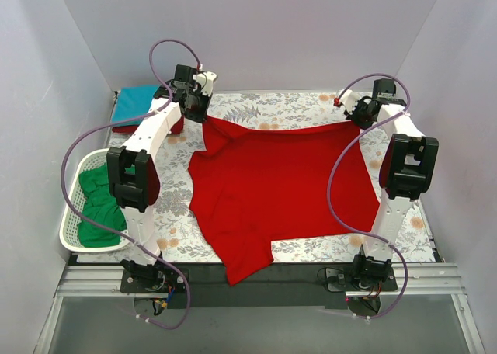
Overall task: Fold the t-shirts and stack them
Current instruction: Fold the tshirt
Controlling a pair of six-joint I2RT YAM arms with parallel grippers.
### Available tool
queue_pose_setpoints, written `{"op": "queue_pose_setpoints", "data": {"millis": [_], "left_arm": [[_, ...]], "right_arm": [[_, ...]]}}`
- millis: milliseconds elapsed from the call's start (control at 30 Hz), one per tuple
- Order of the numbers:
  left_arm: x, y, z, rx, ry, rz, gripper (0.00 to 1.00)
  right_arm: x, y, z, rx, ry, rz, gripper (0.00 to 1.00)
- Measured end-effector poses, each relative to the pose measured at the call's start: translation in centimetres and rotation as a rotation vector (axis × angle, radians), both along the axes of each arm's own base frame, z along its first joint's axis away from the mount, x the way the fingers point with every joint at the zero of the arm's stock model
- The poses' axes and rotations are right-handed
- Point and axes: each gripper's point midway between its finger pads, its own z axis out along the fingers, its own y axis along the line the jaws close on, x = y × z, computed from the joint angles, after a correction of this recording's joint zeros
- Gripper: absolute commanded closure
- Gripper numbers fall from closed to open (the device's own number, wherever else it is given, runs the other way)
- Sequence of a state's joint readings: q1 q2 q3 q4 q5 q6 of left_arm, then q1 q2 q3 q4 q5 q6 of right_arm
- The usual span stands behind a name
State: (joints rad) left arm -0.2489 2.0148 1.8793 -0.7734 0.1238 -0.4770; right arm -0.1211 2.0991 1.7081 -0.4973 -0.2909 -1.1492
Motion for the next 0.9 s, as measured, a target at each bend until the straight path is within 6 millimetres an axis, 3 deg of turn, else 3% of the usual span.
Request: {"op": "queue_pose_setpoints", "data": {"millis": [200, 467, 633, 733, 900], "left_arm": [[-2.0, -0.4, -0.1, -0.021, 0.054, -0.026, 1.0], [-10.0, -1.4, 0.9, -0.062, 0.152, -0.066, 1.0], [-13.4, -2.9, 1.6, -0.097, 0.185, -0.107, 1.0], [-14.9, -2.9, 0.9, -0.099, 0.216, -0.115, 1.0], [-17.4, -2.3, -2.0, -0.072, 0.311, -0.114, 1.0]], "right_arm": [[-0.1, 0.1, -0.1, -0.001, 0.004, 0.004, 0.99], [-0.7, 0.2, -1.1, -0.008, 0.026, 0.018, 0.99], [-1.1, 0.2, -1.6, -0.019, 0.035, 0.032, 0.99], [-1.7, 0.2, -2.0, -0.026, 0.047, 0.044, 0.99], [-3.0, 0.4, -3.0, -0.032, 0.073, 0.059, 0.99]]}}
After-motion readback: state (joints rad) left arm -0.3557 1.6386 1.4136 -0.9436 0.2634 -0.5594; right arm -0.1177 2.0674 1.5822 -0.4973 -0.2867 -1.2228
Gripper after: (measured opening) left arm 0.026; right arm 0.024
